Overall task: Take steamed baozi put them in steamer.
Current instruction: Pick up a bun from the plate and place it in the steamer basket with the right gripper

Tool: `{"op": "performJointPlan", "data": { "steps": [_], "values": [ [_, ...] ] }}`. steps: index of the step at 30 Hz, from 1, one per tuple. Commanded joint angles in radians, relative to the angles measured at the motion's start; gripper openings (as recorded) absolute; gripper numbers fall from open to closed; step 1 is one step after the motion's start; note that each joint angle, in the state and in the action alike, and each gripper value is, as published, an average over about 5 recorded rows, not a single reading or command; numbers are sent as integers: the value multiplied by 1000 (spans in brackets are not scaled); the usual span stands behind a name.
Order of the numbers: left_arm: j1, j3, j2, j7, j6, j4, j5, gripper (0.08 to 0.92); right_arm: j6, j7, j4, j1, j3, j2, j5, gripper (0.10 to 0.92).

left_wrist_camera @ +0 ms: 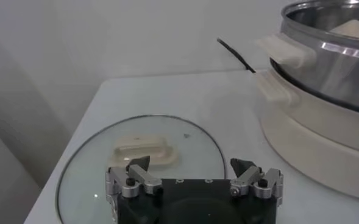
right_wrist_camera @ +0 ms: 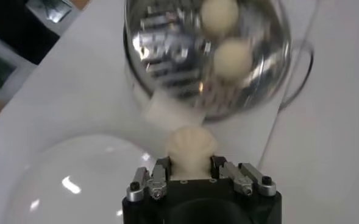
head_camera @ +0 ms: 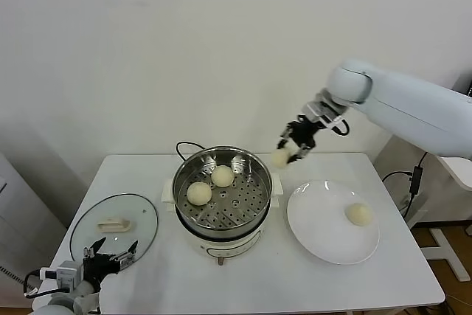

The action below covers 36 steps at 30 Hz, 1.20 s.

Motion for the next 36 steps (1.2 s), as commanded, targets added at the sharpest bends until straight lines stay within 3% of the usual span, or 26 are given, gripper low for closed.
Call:
{"op": "performJointPlan", "data": {
  "steps": [1,14,36],
  "values": [
    [-4,1,1,0,2,0,-4,823,259,-25,17,17,10,219,-74,431],
    [-1,-3,4,0,2,2,-13,823,443,-66,80,-100,40,313,-274,433],
    [4,-12,5,0,-4,10,-19,823,466,-88,78,-253,79,344,-453,433]
  ]
}}
